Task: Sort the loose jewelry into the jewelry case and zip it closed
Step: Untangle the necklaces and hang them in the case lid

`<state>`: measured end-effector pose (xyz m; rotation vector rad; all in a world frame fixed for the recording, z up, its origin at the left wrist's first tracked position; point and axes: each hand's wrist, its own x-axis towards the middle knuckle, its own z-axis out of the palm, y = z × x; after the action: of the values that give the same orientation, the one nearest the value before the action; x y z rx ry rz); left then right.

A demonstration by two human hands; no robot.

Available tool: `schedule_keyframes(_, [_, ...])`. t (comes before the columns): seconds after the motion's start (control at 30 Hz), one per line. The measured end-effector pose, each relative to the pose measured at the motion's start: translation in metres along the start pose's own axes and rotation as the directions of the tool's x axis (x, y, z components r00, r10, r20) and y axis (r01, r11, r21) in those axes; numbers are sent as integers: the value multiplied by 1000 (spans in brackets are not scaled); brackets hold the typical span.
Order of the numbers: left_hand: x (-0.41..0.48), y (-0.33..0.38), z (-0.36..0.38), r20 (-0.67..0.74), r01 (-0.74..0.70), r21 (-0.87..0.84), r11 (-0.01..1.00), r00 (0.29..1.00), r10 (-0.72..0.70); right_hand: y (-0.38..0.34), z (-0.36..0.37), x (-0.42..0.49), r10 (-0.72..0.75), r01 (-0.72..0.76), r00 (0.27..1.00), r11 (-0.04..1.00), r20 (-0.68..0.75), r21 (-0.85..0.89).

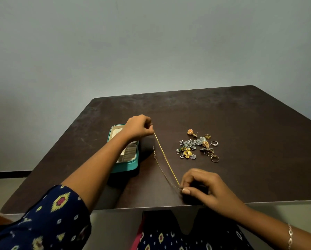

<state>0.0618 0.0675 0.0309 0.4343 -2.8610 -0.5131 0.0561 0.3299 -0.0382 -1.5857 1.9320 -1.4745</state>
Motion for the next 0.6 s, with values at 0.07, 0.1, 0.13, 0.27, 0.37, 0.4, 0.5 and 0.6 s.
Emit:
schedule_keyframes(0.07, [-10,6,-6,-15,58,-280,958,998,-64,-5,-3,4,75,-64,996,979,-48,194])
schedule_keyframes(0.1, [-16,10,-8,-19,70,-412,908,996,-86,-8,-5,6,105,-81,992,958,-74,276])
schedule_keyframes(0.13, [-22,14,-10,-22,74,-522,849,995,-100,-10,-7,8,139,-99,986,934,-94,344])
schedule_keyframes(0.27, [-45,29,-15,8,136,-709,691,983,-186,-20,-14,15,291,-173,947,824,-140,540])
schedule_keyframes(0.37, [-58,39,-18,39,168,-825,540,970,-241,-30,-20,18,413,-257,900,763,-141,594])
schedule_keyframes(0.4, [-63,43,-18,63,178,-861,477,967,-248,-32,-22,19,451,-284,881,743,-140,606])
schedule_keyframes(0.5, [-75,56,-17,148,225,-916,333,959,-242,-40,-26,21,526,-316,838,684,-144,657])
schedule_keyframes(0.6, [-82,68,-14,198,261,-919,296,953,-228,-44,-29,21,550,-321,823,658,-143,681])
